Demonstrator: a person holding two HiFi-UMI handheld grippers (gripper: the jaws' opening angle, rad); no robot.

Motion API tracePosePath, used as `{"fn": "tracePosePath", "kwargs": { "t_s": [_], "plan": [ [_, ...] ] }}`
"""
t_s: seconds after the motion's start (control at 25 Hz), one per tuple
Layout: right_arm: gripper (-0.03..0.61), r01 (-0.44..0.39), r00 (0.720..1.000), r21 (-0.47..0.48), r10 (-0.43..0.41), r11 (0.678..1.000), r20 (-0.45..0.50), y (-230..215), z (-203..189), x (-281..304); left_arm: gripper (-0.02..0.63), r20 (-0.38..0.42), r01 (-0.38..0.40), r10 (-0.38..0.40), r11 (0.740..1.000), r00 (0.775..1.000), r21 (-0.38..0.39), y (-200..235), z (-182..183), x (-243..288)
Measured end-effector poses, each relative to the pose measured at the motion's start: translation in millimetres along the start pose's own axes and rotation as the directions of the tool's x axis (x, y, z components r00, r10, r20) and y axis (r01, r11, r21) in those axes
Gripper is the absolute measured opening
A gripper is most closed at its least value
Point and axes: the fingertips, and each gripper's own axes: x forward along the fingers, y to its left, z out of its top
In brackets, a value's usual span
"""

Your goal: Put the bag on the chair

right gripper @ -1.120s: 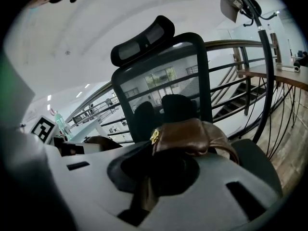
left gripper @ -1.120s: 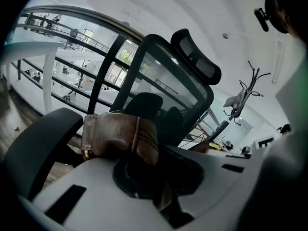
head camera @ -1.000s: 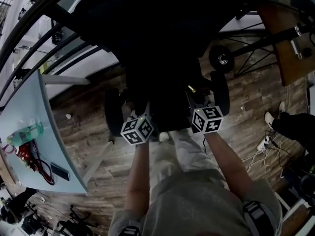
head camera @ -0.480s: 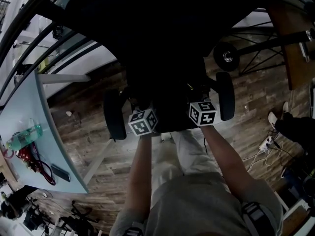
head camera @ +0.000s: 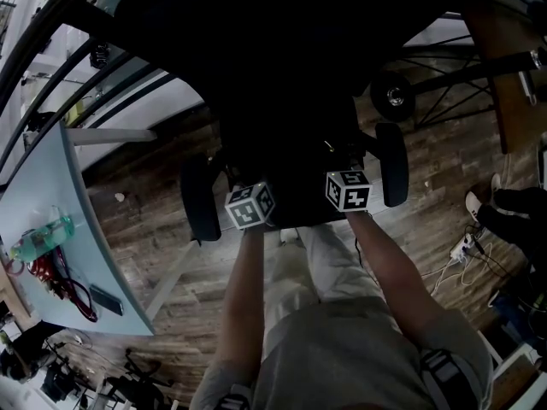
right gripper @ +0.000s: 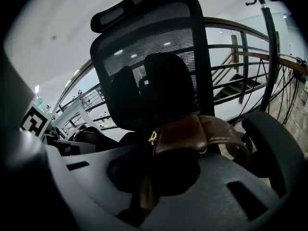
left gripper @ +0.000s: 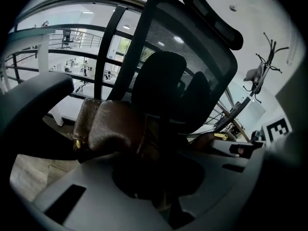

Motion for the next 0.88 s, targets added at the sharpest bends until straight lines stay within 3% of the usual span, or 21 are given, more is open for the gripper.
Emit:
{"fn": "tracePosePath", "kwargs": {
  "t_s": [0.16, 0.24, 0.28, 0.36, 0.88],
  "plan": [
    [0.033, -0.007, 1.000, 0.023, 0.008, 1.000, -0.008, 2.6, -3.6, -4.4, 0.049, 0.007, 0.029, -0.028, 0.999, 1.000, -0.043, -4.2, -2.3, -6.6],
    [0.149, -0.028, 0.999, 0.040, 0.029, 0.999, -0.014, 5.8, -5.3, -5.6, 0.235, 0.015, 0.058, -0.058, 0.998, 0.998, -0.032, -9.9, -2.8, -9.9],
    [0.202, -0.030, 0.999, 0.042, 0.031, 0.999, -0.013, 6.7, -5.0, -6.7, 0.245, 0.023, 0.066, -0.065, 0.998, 0.998, -0.025, -11.8, -2.3, -11.9],
    [0.227, -0.013, 1.000, 0.034, 0.014, 0.999, -0.006, 5.8, -2.8, -10.5, 0.281, 0.037, 0.067, -0.066, 0.997, 0.997, -0.023, -13.4, -0.5, -17.2],
    [0.230, 0.038, 0.999, 0.061, -0.040, 0.997, 0.031, 7.6, 4.7, -57.3, 0.288, 0.067, 0.104, -0.101, 0.993, 0.993, -0.049, -30.4, 3.9, -59.7]
  ]
}}
